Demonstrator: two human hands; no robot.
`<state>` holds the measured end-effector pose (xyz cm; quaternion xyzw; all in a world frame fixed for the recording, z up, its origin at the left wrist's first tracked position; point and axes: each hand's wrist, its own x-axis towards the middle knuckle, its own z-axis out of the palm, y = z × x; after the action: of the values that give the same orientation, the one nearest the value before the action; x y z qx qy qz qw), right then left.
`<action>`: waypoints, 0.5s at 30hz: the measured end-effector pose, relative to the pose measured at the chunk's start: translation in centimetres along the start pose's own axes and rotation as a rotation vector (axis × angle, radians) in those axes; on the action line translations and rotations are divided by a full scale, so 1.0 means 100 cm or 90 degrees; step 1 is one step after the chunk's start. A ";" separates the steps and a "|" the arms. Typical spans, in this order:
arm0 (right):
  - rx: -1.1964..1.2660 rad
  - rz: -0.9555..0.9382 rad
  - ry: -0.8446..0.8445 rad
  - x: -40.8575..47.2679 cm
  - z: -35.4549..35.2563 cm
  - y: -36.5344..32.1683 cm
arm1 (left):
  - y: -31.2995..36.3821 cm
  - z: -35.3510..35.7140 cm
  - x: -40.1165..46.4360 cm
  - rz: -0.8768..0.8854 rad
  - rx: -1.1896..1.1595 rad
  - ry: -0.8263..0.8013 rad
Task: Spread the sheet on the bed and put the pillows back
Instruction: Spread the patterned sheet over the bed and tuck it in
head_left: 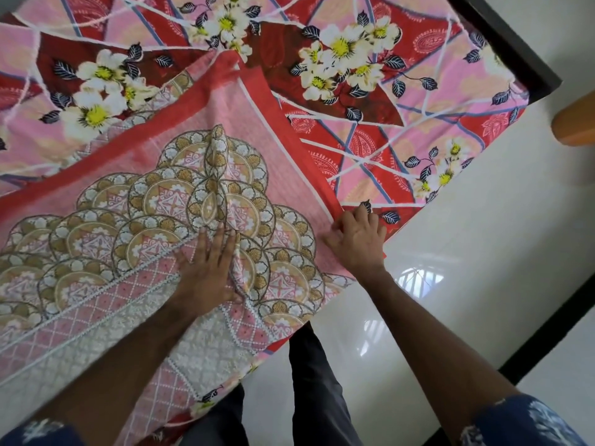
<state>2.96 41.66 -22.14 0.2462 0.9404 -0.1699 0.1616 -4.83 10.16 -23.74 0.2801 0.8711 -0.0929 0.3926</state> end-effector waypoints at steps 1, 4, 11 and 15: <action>0.009 0.014 -0.041 0.001 0.000 -0.004 | 0.000 -0.001 0.000 0.003 0.000 -0.002; 0.056 0.002 -0.081 0.002 -0.004 -0.003 | 0.000 -0.002 -0.001 0.008 -0.007 -0.005; 0.076 0.038 -0.091 -0.005 -0.010 0.007 | 0.001 -0.002 -0.001 0.005 -0.015 -0.010; 0.094 0.070 -0.087 -0.008 -0.008 0.000 | 0.002 -0.001 -0.001 -0.001 -0.009 -0.010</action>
<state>3.40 41.66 -21.14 0.2969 0.8972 -0.2459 0.2156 -4.75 10.29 -23.53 0.2757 0.8688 -0.0893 0.4015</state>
